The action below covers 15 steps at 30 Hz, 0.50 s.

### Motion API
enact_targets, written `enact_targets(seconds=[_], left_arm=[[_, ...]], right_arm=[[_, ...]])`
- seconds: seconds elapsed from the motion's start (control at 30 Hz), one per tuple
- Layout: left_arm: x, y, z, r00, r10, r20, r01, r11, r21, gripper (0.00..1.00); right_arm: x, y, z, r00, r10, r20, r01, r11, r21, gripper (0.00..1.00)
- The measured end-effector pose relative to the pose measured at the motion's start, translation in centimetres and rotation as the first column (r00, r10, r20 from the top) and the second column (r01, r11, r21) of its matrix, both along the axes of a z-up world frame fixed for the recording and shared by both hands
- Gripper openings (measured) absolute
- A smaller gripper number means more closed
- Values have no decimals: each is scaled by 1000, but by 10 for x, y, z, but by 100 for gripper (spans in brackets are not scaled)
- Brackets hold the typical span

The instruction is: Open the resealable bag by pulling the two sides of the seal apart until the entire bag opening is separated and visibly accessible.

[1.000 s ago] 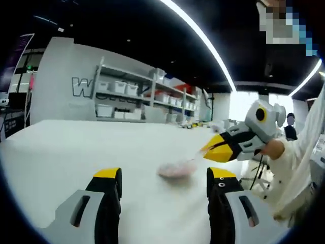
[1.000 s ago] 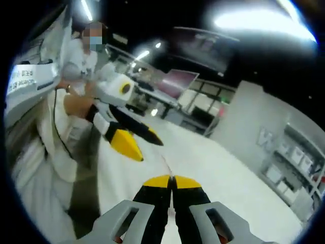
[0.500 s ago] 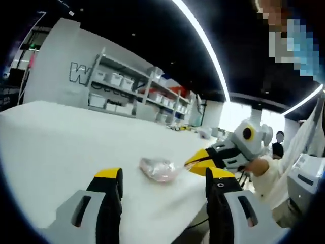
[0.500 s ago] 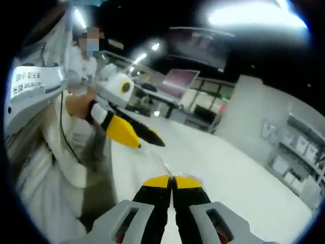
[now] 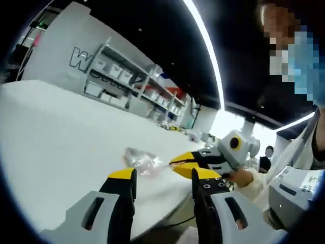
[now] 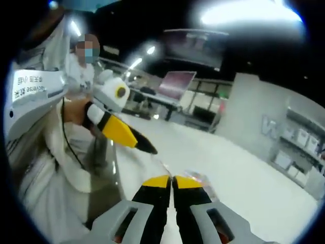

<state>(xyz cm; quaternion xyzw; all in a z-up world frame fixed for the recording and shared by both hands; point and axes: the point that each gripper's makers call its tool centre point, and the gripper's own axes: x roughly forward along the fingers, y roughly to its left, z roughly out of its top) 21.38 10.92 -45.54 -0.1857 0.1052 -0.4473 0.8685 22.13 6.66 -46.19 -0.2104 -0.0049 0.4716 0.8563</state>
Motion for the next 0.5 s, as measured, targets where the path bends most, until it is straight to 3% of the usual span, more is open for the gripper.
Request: enact_targets(seconds=[0.27, 0.5], left_arm=[[-5, -3, -2, 996, -21, -82, 18, 999, -33, 37], [-7, -2, -3, 993, -12, -120, 4, 998, -59, 36]], right_arm=[[-3, -1, -2, 1000, 0, -11, 0, 1000, 6, 1], [-10, 1, -3, 1000, 8, -22, -8, 1000, 20, 2]])
